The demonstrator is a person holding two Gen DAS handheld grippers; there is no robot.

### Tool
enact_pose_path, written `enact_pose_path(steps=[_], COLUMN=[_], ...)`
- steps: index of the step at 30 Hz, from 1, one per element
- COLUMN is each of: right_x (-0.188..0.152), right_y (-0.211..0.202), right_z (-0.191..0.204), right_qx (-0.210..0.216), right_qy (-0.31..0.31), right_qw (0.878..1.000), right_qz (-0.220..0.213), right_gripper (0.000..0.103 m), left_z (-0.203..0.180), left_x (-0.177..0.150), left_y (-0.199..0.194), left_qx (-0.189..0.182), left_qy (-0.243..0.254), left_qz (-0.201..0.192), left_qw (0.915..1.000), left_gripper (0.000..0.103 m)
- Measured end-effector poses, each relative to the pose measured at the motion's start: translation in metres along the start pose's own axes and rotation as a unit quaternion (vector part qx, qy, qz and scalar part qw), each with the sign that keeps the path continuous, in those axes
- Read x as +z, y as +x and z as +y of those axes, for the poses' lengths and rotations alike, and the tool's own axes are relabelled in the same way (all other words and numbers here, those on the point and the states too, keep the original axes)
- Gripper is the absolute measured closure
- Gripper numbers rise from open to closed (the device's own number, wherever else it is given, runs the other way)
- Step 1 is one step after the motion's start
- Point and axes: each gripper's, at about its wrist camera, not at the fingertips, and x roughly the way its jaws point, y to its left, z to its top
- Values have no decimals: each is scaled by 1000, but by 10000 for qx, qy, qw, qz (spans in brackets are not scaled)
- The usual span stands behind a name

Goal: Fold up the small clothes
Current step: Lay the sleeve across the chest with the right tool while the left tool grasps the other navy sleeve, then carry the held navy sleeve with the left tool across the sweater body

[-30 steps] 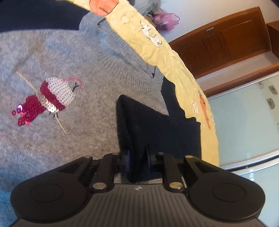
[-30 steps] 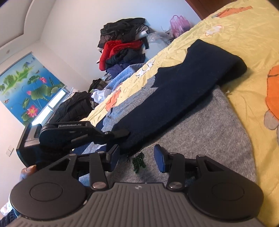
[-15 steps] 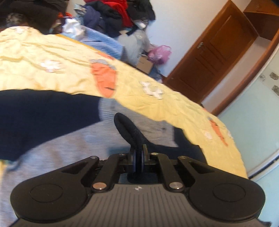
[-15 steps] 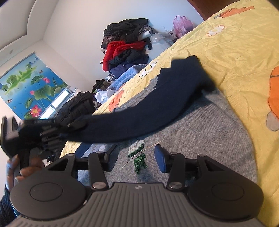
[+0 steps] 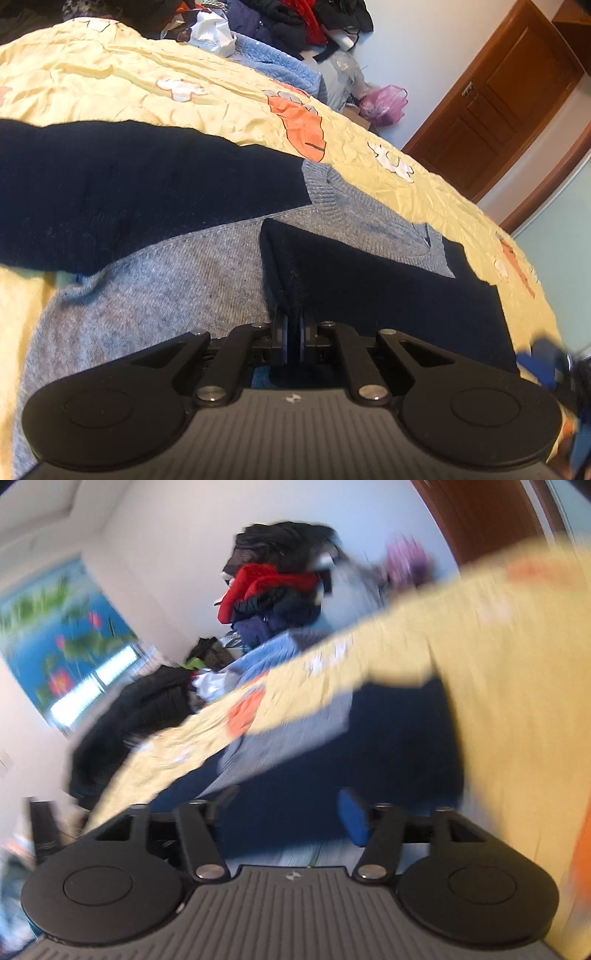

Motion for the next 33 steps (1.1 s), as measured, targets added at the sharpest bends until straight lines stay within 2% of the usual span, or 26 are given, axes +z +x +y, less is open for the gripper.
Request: enact_pose_path(steps=[2, 5, 8, 9, 14, 19, 22, 25, 27, 28, 29, 30, 31, 32, 33], right_x=[21, 36, 33, 28, 2, 3, 4, 4, 3, 3, 3, 3, 3, 3, 3], right_y=[28, 66, 89, 91, 88, 89, 88, 88, 88, 88, 88, 88, 88, 88, 88], right_z=[3, -4, -12, -17, -13, -8, -9, -9, -8, -9, -9, -9, -9, -9, -9], right_qx=[-396, -791, -1114, -1171, -1336, -1430, -1401, -1390, -1402, -1398, -1392, -1384, -1378, -1373, -1368], right_qy=[-471, -650, -928, -1063, -1967, -2027, -1993, -1991, -1998, -1995, -1990, -1985, -1981, -1975, -1964], right_qw=[9979, 9935, 9865, 9850, 9703, 9677, 9689, 9691, 9687, 9688, 9690, 9692, 9694, 9696, 9699], right_qz=[202, 496, 757, 695, 440, 443, 427, 429, 443, 448, 452, 454, 456, 457, 455], right_gripper=[28, 28, 30, 30, 29, 26, 24, 19, 16, 15, 14, 14, 13, 13, 12], left_z=[1, 2, 5, 6, 10, 9, 20, 59, 101, 127, 155, 184, 212, 238, 260], left_x=[0, 1, 2, 2, 0, -2, -5, -3, 2, 5, 7, 9, 9, 7, 5], left_y=[1, 1, 2, 2, 2, -5, -41, -86, -112, -123, -135, -144, -153, -162, -168], left_qx=[-25, -72, -152, -175, -265, -206, -125, 8, 371, 586, 802, 1016, 1182, 1173, 1029], left_qy=[-31, -63, -114, -121, -120, -48, -155, -565, -1167, -1576, -2045, -2535, -3076, -3571, -3935], left_qz=[-24, -15, 2, 0, -82, -171, -491, -963, -1255, -1396, -1548, -1665, -1745, -1842, -1956], left_qw=[10000, 10000, 9998, 9998, 9995, 9996, 9986, 9937, 9845, 9758, 9632, 9475, 9279, 9082, 8923], left_gripper=[98, 98, 97, 97, 96, 95, 93, 92, 92, 92, 92, 91, 91, 91, 91])
